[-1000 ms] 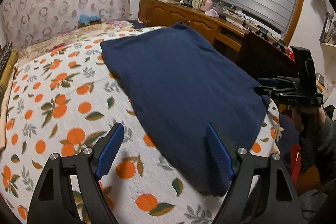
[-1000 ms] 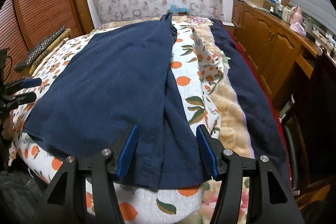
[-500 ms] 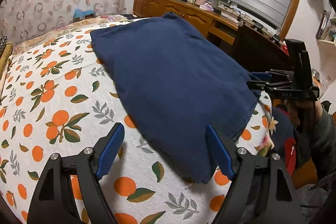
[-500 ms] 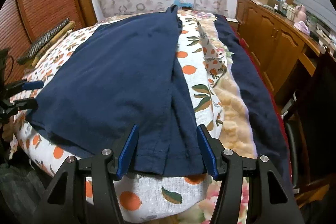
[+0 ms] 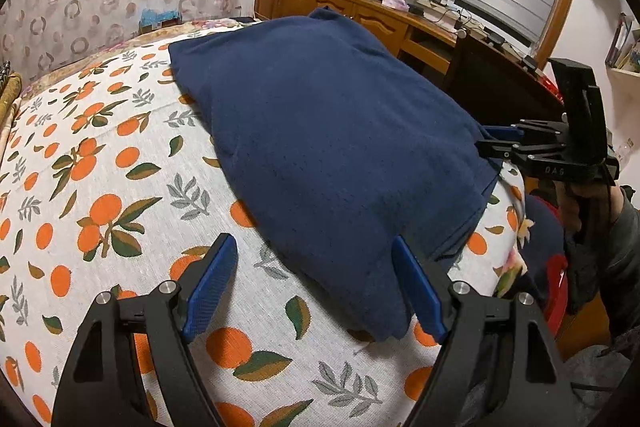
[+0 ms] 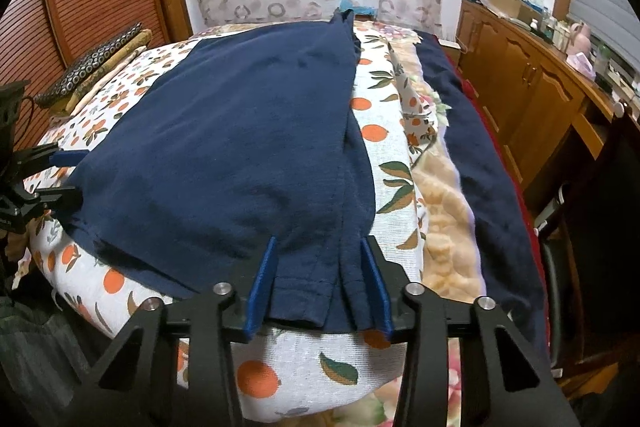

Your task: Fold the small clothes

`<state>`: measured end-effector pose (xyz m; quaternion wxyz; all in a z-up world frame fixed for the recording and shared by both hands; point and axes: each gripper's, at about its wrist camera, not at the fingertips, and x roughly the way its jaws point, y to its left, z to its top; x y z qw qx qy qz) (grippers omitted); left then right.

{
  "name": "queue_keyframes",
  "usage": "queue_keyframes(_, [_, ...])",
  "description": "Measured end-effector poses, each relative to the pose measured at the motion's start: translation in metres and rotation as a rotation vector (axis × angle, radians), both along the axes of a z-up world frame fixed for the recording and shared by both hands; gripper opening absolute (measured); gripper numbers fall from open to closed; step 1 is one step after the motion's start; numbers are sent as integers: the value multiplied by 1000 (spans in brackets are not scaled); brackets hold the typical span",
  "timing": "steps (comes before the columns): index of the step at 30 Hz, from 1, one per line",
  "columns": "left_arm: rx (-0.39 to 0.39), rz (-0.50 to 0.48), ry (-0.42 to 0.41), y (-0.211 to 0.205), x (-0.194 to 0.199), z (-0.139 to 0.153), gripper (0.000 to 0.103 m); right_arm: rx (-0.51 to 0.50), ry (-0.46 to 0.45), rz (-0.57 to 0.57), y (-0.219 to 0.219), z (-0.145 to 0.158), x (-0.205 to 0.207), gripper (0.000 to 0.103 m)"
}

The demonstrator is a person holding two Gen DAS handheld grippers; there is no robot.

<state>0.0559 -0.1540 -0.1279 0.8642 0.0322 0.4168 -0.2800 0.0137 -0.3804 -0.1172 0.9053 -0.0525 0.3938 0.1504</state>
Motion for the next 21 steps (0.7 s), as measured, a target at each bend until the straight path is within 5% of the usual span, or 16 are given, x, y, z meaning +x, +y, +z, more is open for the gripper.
queue_keyframes(5, [0,-5,3,-1,-3,0,80,-6,4,10,-1,1,0,32])
queue_keyframes(8, [-24,-40,12,-2,-7,1,62,-11,7,25,0,2,-2,13])
queue_keyframes(13, [-56,-91,36,-4,-10,2,12,54,-31,40,-3,10,-8,9])
queue_keyframes(21, [-201,-45,-71,17,12,57,8,185,-209,56,-12,70,0,7])
